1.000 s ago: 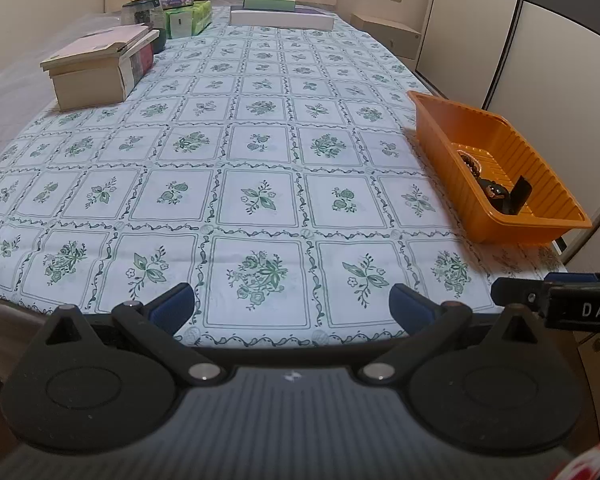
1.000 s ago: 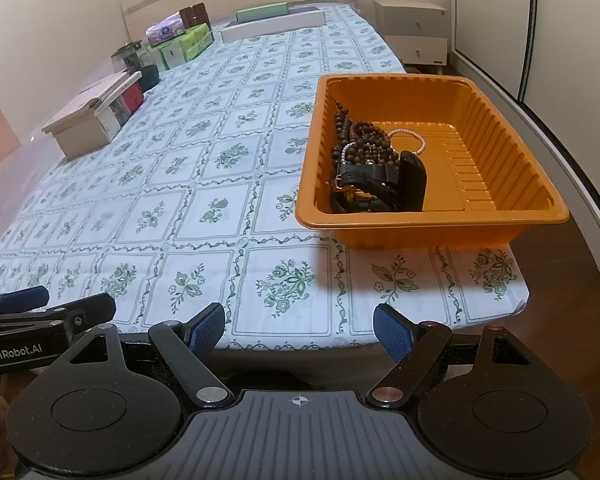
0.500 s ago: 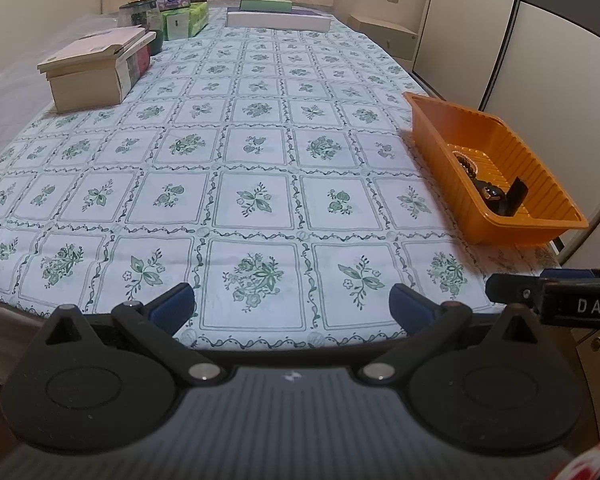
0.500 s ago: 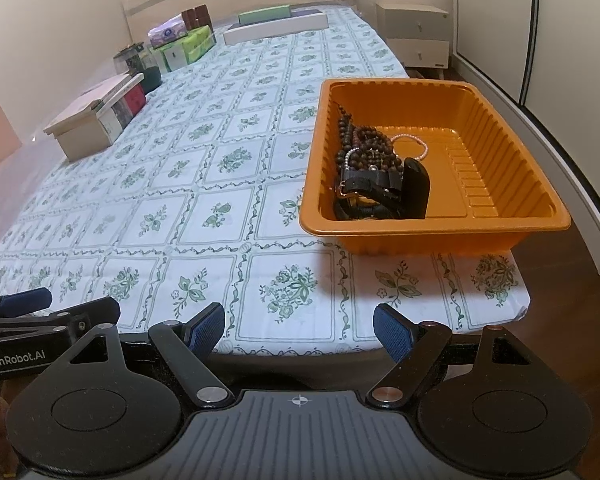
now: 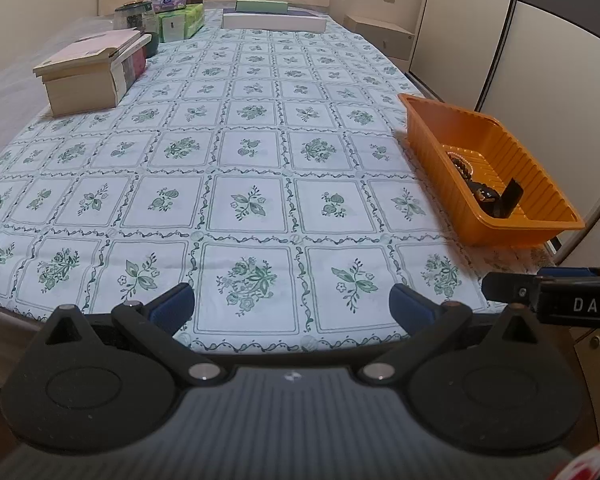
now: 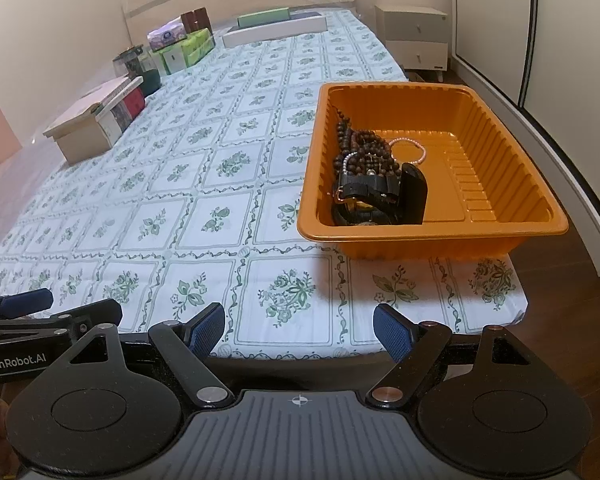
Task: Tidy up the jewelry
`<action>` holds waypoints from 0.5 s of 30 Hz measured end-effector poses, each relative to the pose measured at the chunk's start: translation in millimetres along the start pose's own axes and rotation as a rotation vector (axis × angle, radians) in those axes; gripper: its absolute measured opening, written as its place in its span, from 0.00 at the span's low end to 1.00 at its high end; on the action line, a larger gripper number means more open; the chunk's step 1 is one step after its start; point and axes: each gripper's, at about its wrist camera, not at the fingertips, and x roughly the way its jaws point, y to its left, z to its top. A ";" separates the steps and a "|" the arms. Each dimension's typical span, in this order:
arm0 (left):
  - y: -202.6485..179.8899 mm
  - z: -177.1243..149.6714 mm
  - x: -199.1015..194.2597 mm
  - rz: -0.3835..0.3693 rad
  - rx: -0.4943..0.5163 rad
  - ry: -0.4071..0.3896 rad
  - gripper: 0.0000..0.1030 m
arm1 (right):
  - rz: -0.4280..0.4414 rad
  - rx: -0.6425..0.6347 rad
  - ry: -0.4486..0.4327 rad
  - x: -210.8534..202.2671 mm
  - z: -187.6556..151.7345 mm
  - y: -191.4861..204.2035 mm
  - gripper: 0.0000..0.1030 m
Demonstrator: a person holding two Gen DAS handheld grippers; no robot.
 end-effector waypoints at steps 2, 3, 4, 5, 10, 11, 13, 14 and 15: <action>-0.3 0.1 -0.1 0.000 0.000 0.000 1.00 | 0.000 0.000 -0.001 -0.5 0.4 -0.2 0.79; -0.3 0.0 0.0 0.001 0.000 0.000 1.00 | 0.000 0.000 -0.001 -0.4 0.7 -0.3 0.79; -0.3 -0.1 0.1 0.000 0.000 0.000 1.00 | 0.001 0.000 -0.001 -0.5 0.2 -0.2 0.79; -0.3 0.0 0.1 -0.001 0.000 0.001 1.00 | 0.001 0.000 -0.001 -0.5 0.3 -0.3 0.79; -0.5 0.2 0.4 -0.001 0.000 0.003 1.00 | 0.001 0.000 -0.001 -0.5 0.2 -0.2 0.79; -0.6 0.5 0.5 0.000 0.000 0.003 1.00 | 0.000 0.000 -0.001 -0.5 -0.2 -0.4 0.79; -1.1 0.7 0.5 -0.001 0.001 0.003 1.00 | 0.001 0.001 -0.001 -0.6 -0.3 -0.5 0.79; -1.0 0.7 0.5 -0.001 0.001 0.002 1.00 | 0.001 0.001 -0.002 -0.7 -0.1 -0.4 0.79; -1.0 0.7 0.5 -0.001 0.002 0.001 1.00 | 0.001 0.001 -0.002 -0.5 -0.1 -0.4 0.79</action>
